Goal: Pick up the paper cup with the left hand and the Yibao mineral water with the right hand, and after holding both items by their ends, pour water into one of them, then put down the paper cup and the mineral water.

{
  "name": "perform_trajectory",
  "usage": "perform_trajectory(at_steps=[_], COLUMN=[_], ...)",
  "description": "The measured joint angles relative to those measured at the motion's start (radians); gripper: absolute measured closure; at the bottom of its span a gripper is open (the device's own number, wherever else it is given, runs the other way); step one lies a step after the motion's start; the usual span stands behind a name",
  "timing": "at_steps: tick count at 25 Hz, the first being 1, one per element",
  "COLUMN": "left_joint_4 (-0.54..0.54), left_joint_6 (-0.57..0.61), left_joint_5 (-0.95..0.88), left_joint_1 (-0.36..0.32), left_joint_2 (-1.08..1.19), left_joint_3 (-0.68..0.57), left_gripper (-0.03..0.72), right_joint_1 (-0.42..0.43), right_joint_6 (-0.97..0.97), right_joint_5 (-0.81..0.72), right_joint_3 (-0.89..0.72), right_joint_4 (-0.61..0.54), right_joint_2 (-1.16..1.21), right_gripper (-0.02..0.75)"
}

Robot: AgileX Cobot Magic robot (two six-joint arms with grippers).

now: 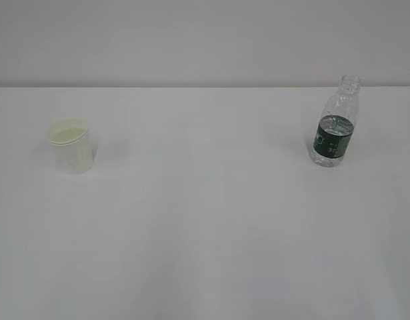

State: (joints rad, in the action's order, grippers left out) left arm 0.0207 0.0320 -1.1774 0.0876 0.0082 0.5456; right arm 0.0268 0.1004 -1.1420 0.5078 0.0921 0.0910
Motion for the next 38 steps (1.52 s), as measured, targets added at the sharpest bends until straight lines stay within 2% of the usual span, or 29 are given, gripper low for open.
perform_trajectory(at_steps=[3, 16, 38], left_joint_4=[-0.041, -0.096, -0.099], left_joint_6=[-0.058, -0.144, -0.155], left_joint_5=[0.006, 0.067, 0.067], left_joint_1=[0.0, 0.0, 0.0], left_joint_2=[0.0, 0.0, 0.0], left_joint_3=[0.0, -0.031, -0.031], left_gripper=[0.111, 0.109, 0.123], right_joint_1=[0.0, 0.0, 0.0], right_joint_6=[-0.017, -0.03, -0.03], right_joint_5=[0.0, 0.0, 0.0], right_joint_3=[0.0, 0.0, 0.0], right_joint_4=[0.014, 0.021, 0.021], right_joint_2=[0.0, 0.0, -0.078], right_gripper=[0.111, 0.113, 0.143])
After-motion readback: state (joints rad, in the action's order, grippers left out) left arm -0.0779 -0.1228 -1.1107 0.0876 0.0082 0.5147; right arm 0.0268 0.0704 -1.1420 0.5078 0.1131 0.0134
